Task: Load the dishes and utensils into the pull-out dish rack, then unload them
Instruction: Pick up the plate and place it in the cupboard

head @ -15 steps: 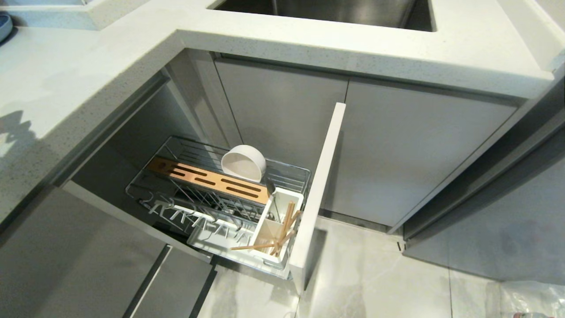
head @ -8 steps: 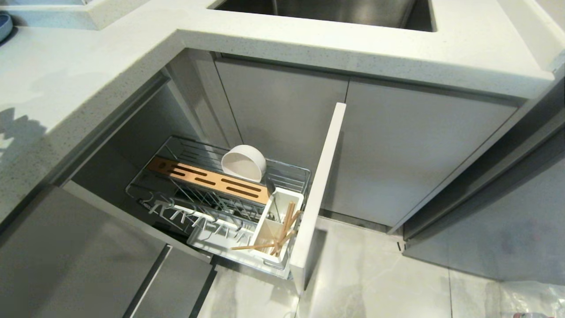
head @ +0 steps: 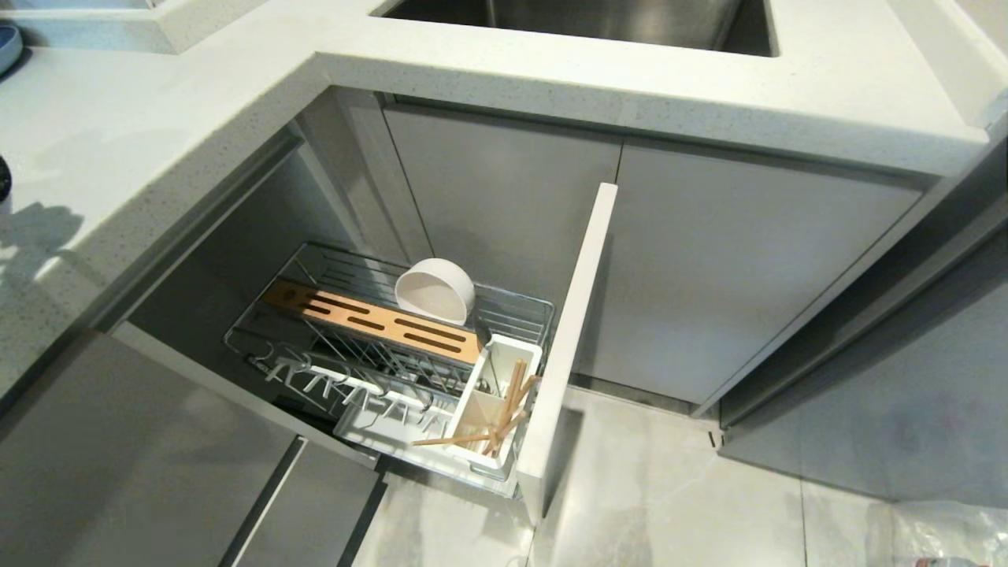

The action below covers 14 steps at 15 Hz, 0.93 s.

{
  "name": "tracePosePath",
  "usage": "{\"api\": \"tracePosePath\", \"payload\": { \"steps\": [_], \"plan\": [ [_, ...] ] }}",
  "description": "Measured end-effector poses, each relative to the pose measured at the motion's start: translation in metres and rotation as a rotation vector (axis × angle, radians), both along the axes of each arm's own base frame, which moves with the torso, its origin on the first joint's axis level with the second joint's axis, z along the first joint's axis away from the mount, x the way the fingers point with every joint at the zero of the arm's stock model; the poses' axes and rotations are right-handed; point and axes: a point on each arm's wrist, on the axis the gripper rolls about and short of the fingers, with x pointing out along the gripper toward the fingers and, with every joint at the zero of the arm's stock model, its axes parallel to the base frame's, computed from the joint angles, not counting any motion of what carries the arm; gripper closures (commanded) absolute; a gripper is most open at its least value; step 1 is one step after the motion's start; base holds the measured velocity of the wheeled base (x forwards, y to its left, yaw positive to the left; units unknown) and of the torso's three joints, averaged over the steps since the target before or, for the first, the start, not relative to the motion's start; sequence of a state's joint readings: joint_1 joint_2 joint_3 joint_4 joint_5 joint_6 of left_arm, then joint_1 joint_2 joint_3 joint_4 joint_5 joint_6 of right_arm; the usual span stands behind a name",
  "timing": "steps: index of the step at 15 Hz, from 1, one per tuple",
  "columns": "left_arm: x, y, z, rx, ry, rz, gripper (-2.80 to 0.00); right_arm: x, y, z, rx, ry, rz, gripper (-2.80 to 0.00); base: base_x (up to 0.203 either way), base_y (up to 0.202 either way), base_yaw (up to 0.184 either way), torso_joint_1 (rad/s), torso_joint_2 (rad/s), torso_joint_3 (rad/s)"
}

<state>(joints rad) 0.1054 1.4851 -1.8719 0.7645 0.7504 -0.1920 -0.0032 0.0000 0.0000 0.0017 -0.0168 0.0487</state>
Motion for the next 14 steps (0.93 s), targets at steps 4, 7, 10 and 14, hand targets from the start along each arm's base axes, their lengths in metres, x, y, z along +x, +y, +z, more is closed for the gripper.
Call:
{"api": "tracePosePath", "payload": {
  "steps": [4,7,10,14],
  "plan": [
    [0.004,0.007,-0.007,-0.026,0.004,0.044,-2.80,0.000,0.000,0.000,0.000,0.000,0.000,0.00,0.000,0.000,0.000,0.000,0.00,0.000],
    [0.006,0.015,-0.014,-0.055,0.007,0.089,-2.80,0.000,0.000,0.000,0.000,0.000,0.000,0.00,0.000,0.000,0.000,0.000,0.00,0.000],
    [0.007,0.017,-0.023,-0.099,0.010,0.108,-2.80,0.000,0.000,0.000,0.000,0.000,0.000,0.00,0.000,0.000,0.000,0.000,0.00,0.000],
    [0.008,0.019,-0.031,-0.137,0.000,0.120,-2.80,0.000,0.000,0.000,0.000,0.000,0.000,0.00,0.000,0.000,0.000,0.000,0.00,0.000]
  ]
}}
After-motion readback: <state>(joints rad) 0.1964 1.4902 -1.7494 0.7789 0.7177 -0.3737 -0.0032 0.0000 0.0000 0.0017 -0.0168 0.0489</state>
